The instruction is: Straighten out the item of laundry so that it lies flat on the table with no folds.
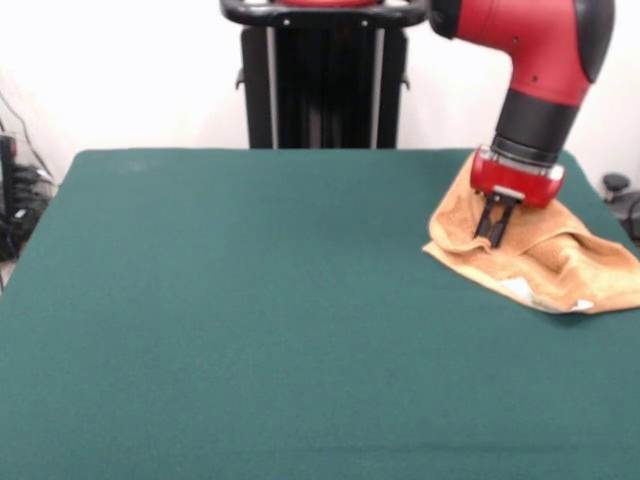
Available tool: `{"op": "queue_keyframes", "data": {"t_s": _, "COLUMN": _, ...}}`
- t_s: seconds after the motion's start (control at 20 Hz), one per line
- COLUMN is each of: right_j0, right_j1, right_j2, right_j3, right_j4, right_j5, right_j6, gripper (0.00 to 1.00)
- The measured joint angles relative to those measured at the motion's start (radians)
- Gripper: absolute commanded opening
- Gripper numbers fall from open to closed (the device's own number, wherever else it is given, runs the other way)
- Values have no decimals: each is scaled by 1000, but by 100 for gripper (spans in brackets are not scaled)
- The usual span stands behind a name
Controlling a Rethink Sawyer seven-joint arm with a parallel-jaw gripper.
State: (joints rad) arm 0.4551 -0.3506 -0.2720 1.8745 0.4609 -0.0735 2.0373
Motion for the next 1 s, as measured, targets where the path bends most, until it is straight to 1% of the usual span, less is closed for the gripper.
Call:
{"op": "queue_keyframes", "data": {"t_s": 0.1, "right_j0": 31, "right_j1": 6, "right_j2": -19, "right_j3": 0, "right_j4": 56, "right_j5": 21, "right_j6": 2, "gripper": 0}}
{"op": "queue_keyframes", "data": {"t_s": 0.3, "right_j0": 52, "right_j1": 6, "right_j2": -33, "right_j3": 0, "right_j4": 93, "right_j5": 58, "right_j6": 3, "gripper": 0}}
{"op": "queue_keyframes", "data": {"t_s": 0.4, "right_j0": 73, "right_j1": 4, "right_j2": -44, "right_j3": 0, "right_j4": 117, "right_j5": 105, "right_j6": 3, "gripper": 0}}
{"op": "queue_keyframes", "data": {"t_s": 0.7, "right_j0": 118, "right_j1": 3, "right_j2": -66, "right_j3": 0, "right_j4": 149, "right_j5": 200, "right_j6": 4, "gripper": 0}}
{"op": "queue_keyframes", "data": {"t_s": 1.0, "right_j0": 194, "right_j1": 2, "right_j2": -115, "right_j3": 0, "right_j4": 162, "right_j5": 312, "right_j6": 33, "gripper": 0}}
